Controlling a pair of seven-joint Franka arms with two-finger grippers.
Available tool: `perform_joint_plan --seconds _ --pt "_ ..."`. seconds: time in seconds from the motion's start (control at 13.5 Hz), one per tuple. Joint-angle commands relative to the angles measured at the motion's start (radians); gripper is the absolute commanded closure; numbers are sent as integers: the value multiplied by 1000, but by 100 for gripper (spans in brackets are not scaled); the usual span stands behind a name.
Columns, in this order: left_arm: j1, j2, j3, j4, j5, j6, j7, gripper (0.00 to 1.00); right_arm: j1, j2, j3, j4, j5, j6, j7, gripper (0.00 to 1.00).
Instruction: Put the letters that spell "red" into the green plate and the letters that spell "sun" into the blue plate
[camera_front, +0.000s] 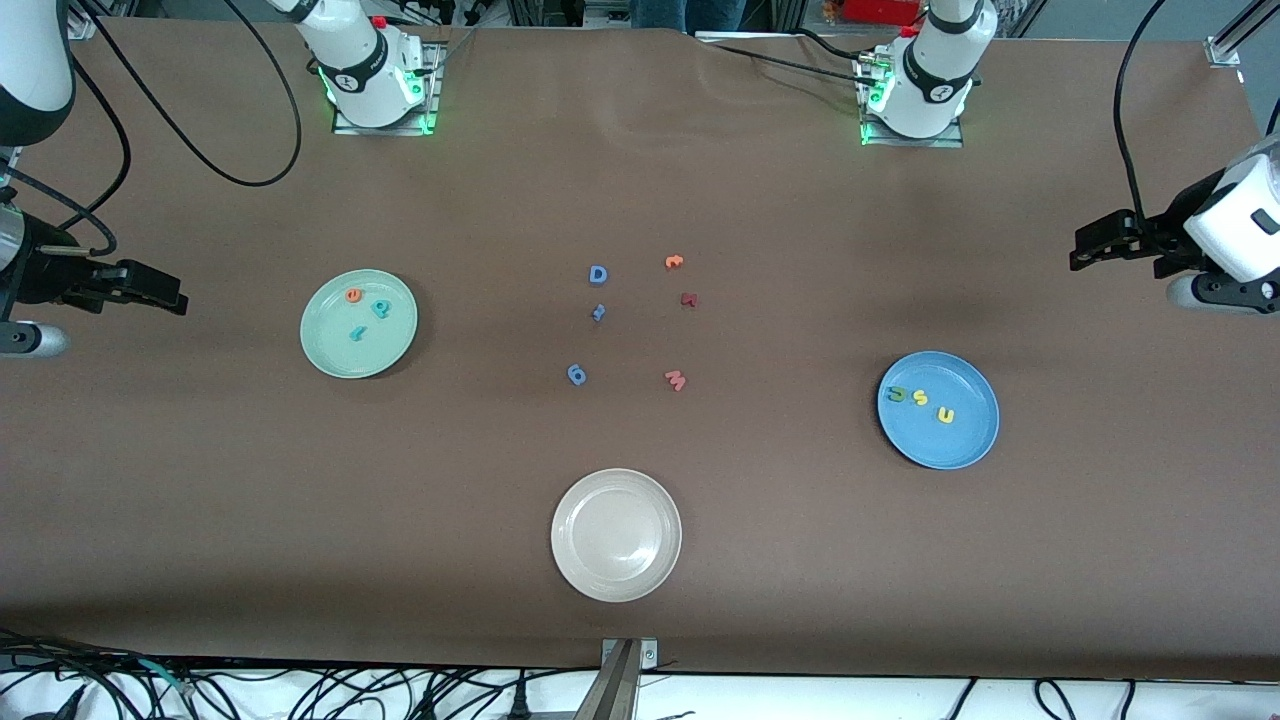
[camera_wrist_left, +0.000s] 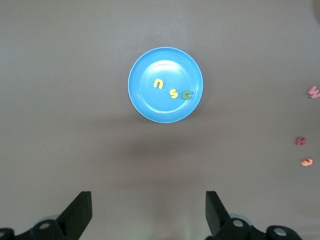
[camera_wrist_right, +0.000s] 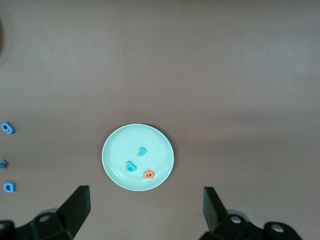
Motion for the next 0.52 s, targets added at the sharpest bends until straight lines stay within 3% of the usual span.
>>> perform_joint_plan --seconds 0.0,0.44 --pt "8 7 -4 19 27 -1 13 0 -1 -11 2 -8 -3 5 -14 0" --pt "8 9 -2 19 25 4 9 0 0 -12 2 -8 -6 5 -9 0"
